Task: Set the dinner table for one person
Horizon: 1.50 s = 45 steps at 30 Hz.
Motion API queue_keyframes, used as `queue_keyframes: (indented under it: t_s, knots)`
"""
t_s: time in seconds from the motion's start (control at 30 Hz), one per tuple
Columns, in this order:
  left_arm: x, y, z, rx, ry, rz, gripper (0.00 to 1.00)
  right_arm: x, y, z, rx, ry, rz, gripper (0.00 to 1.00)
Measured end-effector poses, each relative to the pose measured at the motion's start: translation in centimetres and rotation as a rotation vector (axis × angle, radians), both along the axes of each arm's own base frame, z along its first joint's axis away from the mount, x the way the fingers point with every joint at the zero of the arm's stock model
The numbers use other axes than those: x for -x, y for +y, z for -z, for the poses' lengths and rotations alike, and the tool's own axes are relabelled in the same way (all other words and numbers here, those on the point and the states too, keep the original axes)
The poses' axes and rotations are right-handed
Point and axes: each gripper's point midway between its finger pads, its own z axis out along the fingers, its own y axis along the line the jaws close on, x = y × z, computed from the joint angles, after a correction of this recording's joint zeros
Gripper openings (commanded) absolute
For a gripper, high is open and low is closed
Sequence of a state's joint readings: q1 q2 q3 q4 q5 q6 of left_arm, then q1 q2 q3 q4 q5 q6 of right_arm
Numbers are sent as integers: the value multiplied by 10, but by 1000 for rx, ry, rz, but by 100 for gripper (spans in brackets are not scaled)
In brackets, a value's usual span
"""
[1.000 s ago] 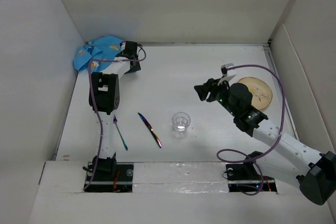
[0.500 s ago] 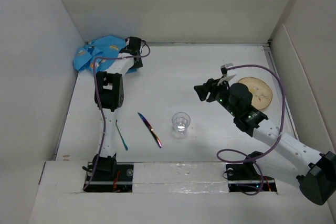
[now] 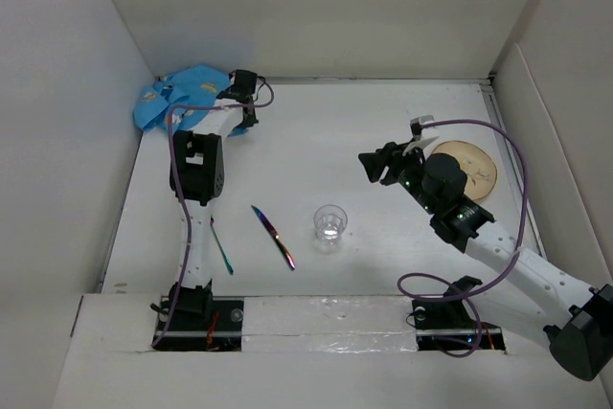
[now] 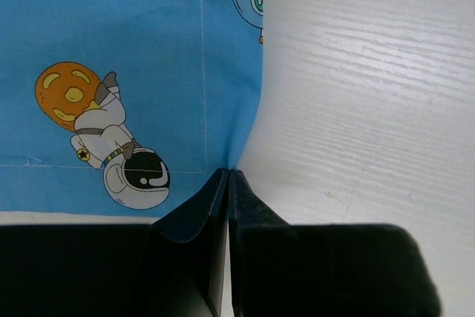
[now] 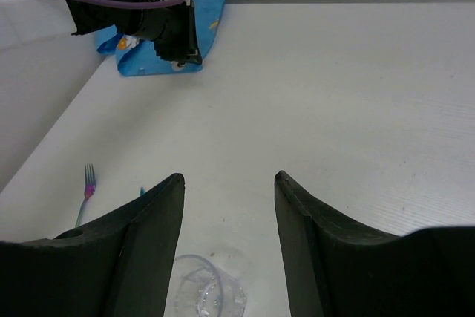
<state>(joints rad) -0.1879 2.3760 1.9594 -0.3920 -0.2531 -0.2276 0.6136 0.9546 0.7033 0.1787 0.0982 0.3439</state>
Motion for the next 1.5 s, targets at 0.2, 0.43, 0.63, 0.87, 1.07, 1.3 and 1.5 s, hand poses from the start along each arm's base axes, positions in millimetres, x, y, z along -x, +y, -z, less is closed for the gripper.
queue_keyframes:
  t_s: [0.2, 0.43, 0.63, 0.87, 1.07, 1.3, 1.5]
  knots:
    - [8, -43, -3, 69, 10, 102, 0, -2, -3, 0, 6, -1, 16, 30]
    - [54, -209, -23, 231, -8, 450, 0, -12, -19, 11, 28, 29, 103, 5]
    - [108, -304, -48, 314, -27, 659, 49, -23, -34, 30, 52, 87, 184, 32]
    - [118, -231, -99, 330, -182, 462, 52, -39, -42, 61, 90, 165, 253, 62]
    - [135, -111, -149, 391, -448, 107, 65, -62, -32, 139, 192, 360, 262, 58]
    - [142, -63, -71, 364, -353, -71, 70, -83, -13, 203, 270, 535, 222, 59]
    - [138, -64, -32, 337, -271, -93, 70, -107, -7, 203, 288, 573, 242, 60]
